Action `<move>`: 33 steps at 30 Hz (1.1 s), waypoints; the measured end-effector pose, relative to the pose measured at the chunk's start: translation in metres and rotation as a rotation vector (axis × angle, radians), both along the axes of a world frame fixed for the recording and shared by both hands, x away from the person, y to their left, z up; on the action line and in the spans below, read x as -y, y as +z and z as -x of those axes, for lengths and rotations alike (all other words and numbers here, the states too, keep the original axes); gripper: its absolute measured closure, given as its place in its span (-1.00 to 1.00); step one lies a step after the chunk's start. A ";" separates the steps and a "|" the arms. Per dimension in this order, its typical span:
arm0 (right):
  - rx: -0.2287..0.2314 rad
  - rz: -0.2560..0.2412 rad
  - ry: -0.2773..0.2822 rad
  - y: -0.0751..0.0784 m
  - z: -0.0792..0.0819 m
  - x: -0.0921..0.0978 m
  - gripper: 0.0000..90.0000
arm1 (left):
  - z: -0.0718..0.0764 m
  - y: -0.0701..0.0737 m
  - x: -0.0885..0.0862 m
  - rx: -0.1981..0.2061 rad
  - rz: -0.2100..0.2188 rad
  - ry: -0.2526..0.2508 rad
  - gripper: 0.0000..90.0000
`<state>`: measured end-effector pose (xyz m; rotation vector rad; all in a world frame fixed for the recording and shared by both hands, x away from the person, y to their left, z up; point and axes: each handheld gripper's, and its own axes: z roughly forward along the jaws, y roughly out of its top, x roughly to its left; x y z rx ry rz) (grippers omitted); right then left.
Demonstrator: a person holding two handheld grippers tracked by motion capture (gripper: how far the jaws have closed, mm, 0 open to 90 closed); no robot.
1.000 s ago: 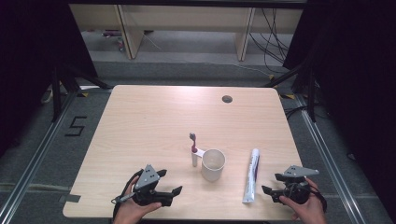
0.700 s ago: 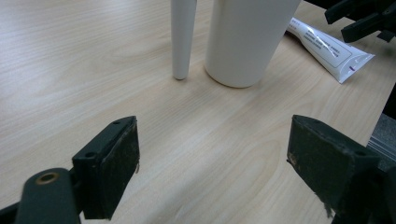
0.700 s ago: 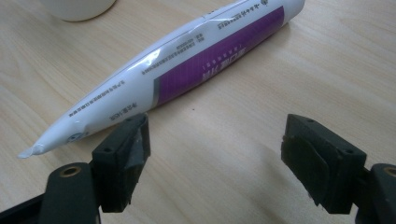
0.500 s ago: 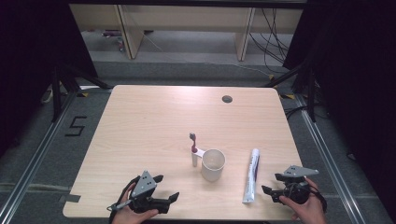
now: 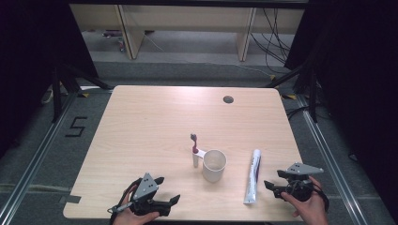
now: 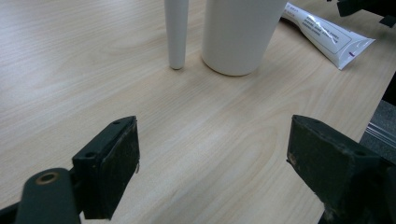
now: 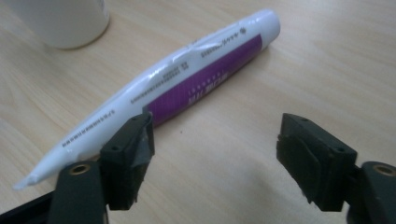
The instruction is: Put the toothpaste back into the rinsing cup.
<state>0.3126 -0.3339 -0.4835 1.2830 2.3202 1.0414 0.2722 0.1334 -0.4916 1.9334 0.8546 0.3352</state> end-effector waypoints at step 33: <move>0.004 0.012 0.315 0.004 -0.001 -0.070 0.90 | 0.000 -0.004 0.004 -0.011 -0.033 -0.017 -0.63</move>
